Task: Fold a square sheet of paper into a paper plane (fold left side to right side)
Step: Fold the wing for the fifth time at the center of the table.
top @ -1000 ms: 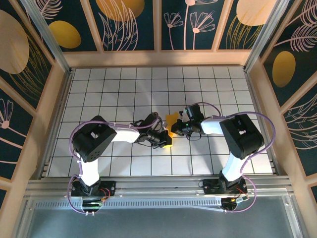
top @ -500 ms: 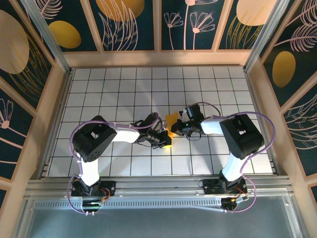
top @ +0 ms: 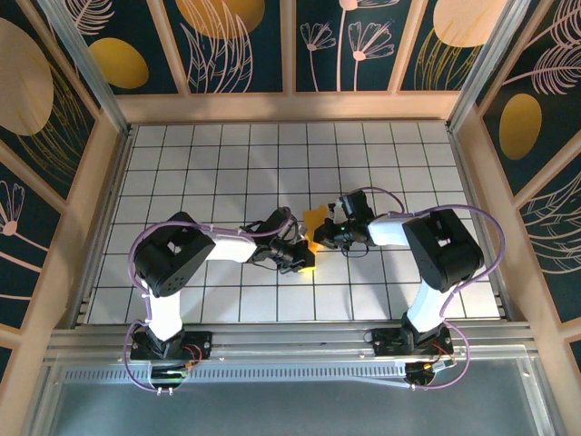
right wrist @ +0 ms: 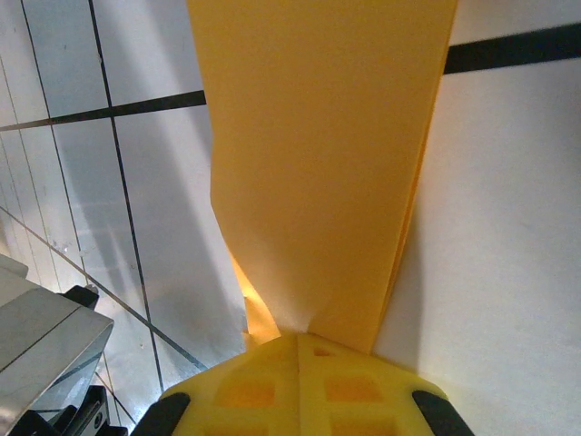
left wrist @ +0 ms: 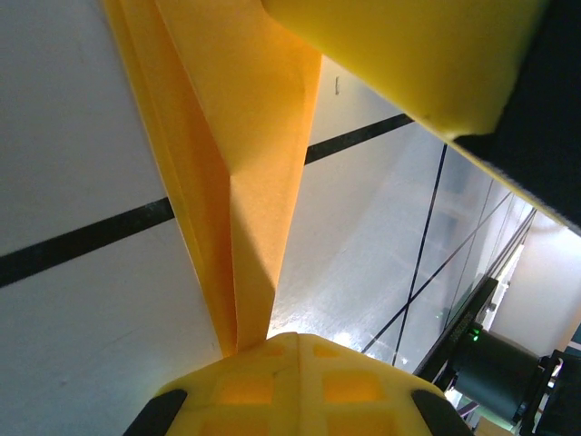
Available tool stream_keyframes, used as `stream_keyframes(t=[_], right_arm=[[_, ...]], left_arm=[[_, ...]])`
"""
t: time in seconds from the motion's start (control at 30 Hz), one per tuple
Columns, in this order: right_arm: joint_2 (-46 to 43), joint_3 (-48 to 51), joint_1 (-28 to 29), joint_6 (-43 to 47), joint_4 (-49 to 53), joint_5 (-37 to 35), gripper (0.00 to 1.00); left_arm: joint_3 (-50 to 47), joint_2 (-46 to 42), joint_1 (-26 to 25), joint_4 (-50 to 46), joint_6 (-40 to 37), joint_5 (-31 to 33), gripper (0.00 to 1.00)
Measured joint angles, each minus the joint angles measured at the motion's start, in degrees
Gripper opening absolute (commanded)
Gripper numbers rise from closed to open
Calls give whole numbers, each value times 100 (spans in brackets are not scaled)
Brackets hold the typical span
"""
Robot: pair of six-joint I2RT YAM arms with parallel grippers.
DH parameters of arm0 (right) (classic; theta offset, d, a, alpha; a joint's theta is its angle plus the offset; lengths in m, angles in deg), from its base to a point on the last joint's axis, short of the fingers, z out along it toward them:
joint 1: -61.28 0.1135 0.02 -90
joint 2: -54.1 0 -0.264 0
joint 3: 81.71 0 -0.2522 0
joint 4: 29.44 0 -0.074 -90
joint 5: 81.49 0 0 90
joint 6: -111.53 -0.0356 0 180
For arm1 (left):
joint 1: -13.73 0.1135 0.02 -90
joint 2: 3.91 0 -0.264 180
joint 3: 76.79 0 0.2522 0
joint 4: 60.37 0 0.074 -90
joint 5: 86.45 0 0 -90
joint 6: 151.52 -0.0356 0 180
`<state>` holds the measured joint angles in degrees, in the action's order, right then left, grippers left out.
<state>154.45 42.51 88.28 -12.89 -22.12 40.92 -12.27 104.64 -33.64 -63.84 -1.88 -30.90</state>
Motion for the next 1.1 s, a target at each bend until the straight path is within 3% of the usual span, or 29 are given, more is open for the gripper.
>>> stream_keyframes(t=[1.1], right_arm=[[-2, -37, 17, 9, 87, -61, 0]], left_arm=[[11, 4, -66, -114, -212, 210, 5]])
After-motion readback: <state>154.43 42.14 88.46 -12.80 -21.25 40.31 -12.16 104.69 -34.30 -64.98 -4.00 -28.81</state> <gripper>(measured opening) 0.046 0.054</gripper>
